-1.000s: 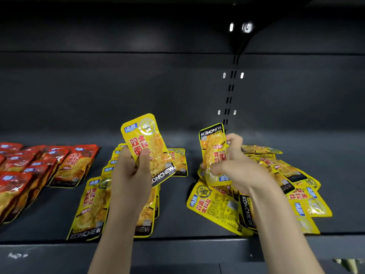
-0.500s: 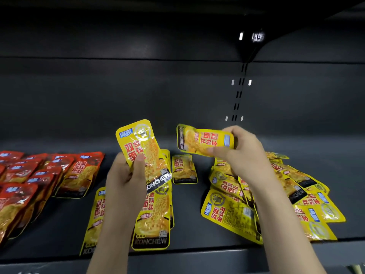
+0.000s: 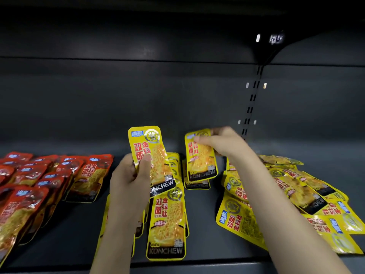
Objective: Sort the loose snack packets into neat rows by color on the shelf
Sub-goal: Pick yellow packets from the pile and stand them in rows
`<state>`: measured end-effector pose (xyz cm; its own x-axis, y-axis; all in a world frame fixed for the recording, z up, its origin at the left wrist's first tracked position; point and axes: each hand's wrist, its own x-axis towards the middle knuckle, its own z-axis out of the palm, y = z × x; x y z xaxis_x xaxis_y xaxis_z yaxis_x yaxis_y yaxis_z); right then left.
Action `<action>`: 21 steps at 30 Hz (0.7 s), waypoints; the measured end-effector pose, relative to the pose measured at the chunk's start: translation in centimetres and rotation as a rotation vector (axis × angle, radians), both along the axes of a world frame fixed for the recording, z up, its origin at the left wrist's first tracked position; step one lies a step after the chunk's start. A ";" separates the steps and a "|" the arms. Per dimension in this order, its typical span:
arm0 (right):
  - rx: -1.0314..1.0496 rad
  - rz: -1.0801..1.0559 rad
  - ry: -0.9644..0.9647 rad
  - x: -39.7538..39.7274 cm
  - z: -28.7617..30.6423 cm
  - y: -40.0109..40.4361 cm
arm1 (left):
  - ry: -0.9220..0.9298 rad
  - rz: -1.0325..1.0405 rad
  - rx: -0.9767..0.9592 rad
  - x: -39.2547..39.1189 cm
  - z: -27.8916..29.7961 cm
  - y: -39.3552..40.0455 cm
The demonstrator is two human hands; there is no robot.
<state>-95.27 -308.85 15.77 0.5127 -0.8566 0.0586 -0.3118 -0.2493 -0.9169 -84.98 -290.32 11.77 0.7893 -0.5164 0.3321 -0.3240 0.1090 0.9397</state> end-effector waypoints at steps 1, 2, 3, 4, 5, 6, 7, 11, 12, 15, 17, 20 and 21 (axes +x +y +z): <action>0.011 0.004 0.085 0.8 -0.8 -0.5 | 0.004 -0.001 0.000 0.1 0.0 0.0; 0.009 0.008 0.175 1.5 -1.7 -0.8 | 0.007 0.002 0.002 0.2 0.0 0.0; 0.004 0.008 0.261 2.0 -2.5 -1.2 | 0.008 0.004 0.007 0.3 0.0 0.1; -0.003 0.005 0.329 2.4 -3.2 -1.5 | 0.007 0.004 0.015 0.4 0.0 0.2; -0.009 -0.001 0.380 2.6 -3.9 -1.8 | 0.004 -0.001 0.024 0.5 0.0 0.3; -0.012 -0.004 0.414 2.7 -4.3 -1.9 | -0.004 -0.006 0.035 0.5 -0.1 0.4; -0.010 -0.009 0.434 2.7 -4.6 -1.9 | -0.015 -0.012 0.048 0.5 -0.1 0.4; -0.053 -0.040 0.482 2.5 -5.0 -1.7 | -0.017 -0.031 0.053 0.3 -0.1 0.3; -0.072 -0.052 0.499 2.5 -5.2 -1.7 | -0.019 -0.034 0.054 0.3 -0.1 0.2; -0.110 -0.084 0.594 2.4 -5.4 -1.4 | -0.024 -0.043 0.060 0.3 -0.1 0.3; -0.123 -0.099 0.639 2.3 -5.4 -1.2 | -0.021 -0.047 0.060 0.5 -0.4 0.3; -0.159 -0.095 0.678 2.3 -5.2 -0.9 | -0.013 -0.071 0.092 0.5 -0.8 0.5; -0.171 -0.097 0.675 2.3 -5.1 -0.9 | -0.002 -0.086 0.108 0.4 -0.8 0.5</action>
<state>-93.01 -309.71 10.64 0.4065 -0.9073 -0.1080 -0.8270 -0.3150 -0.4657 -84.54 -289.81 10.94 0.7403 -0.6147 0.2723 -0.3194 0.0348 0.9470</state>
